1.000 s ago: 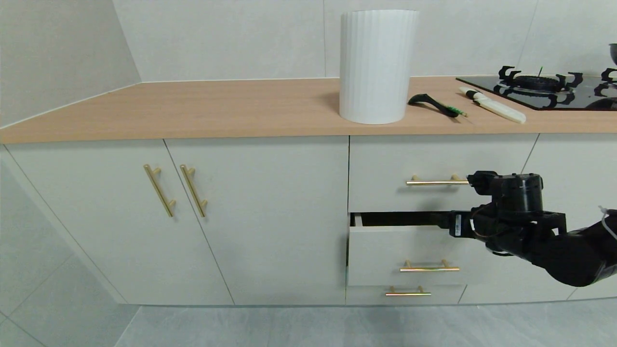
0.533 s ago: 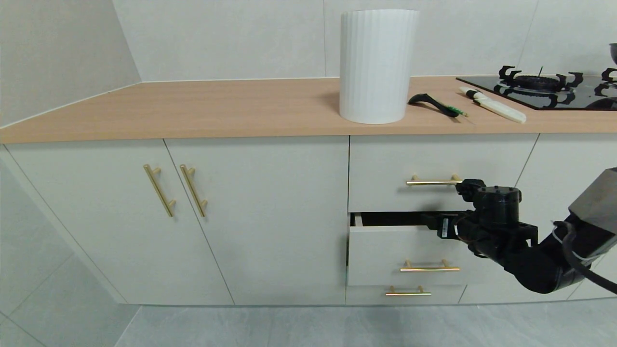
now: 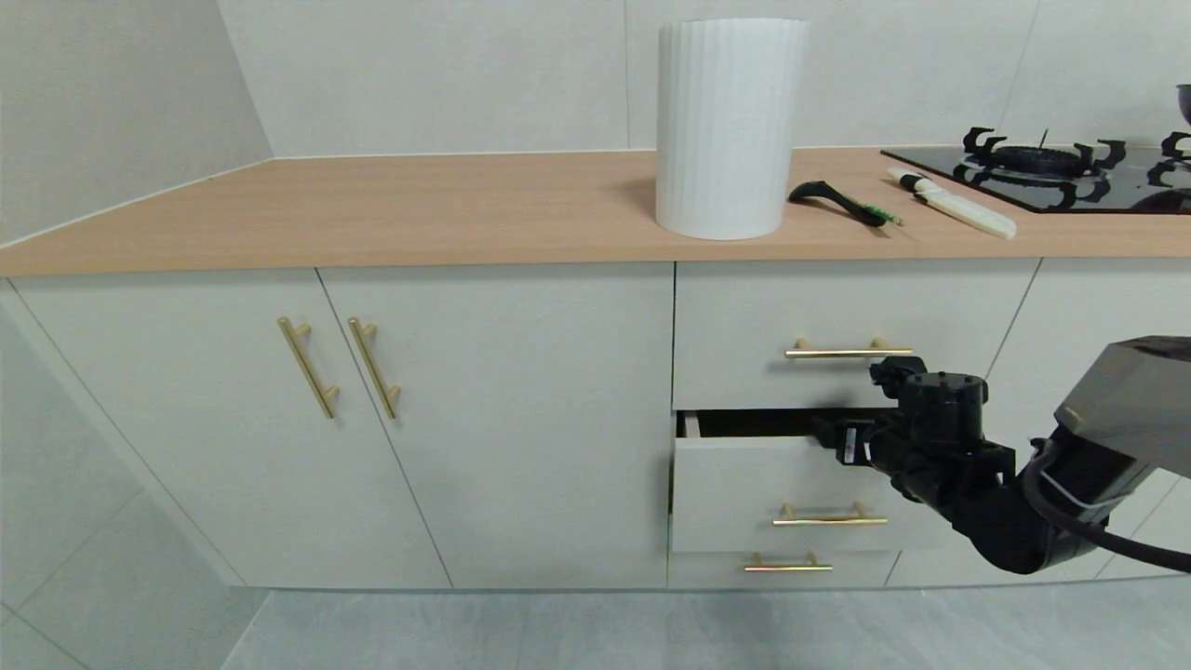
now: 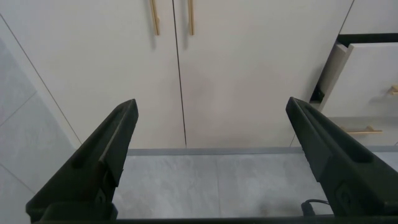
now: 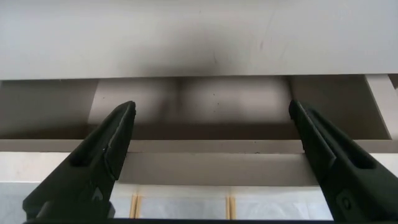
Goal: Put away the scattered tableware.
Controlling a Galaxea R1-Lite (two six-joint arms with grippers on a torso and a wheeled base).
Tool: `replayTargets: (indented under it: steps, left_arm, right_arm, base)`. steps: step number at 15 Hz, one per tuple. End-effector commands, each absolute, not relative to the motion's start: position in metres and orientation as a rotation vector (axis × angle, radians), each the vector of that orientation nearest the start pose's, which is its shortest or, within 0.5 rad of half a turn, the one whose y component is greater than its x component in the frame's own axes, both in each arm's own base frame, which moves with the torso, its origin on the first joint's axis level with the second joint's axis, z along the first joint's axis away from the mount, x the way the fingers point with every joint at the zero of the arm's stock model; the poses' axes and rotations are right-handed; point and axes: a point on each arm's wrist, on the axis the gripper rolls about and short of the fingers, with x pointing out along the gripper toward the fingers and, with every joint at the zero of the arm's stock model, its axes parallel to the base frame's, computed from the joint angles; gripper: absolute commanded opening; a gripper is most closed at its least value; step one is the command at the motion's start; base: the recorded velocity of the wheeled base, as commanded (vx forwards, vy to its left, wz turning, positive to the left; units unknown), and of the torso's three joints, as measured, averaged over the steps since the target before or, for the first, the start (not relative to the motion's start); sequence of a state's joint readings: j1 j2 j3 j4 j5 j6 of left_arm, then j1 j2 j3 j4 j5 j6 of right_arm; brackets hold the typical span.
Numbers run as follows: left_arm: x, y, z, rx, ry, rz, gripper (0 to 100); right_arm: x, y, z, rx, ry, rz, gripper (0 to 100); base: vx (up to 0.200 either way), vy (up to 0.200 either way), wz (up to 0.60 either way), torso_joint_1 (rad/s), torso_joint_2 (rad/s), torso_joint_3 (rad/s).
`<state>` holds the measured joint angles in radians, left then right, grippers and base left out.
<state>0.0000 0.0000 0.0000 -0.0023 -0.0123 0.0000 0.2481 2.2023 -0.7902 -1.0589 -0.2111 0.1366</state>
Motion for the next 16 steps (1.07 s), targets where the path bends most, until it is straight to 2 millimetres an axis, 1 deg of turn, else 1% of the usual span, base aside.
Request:
replayTargets:
  steps: [1,5,9,16]
  left_arm:
    - [-0.023,0.0,0.076,0.0,-0.002,-0.012,100]
    - [-0.023,0.0,0.076,0.0,-0.002,-0.012,100]
    - [-0.023,0.0,0.076,0.0,-0.002,-0.012,100]
    - [-0.023,0.0,0.076,0.0,-0.002,-0.012,100]
  right_arm:
    - [0.364,0.087,0.043,0.051,0.362,0.013,100]
    - [0.351,0.086,0.055,0.039,0.415,0.02,100]
    - [0.338,0.084,0.064,0.009,0.522,0.018,100]
    - [0.312,0.087,0.066,-0.109,0.721,0.083,100]
  base:
    - [0.0,0.0,0.0,0.0,0.0,0.0]
    - [0.0,0.0,0.0,0.0,0.0,0.0]
    - [0.0,0.0,0.0,0.0,0.0,0.0]
    - [0.0,0.0,0.0,0.0,0.0,0.0]
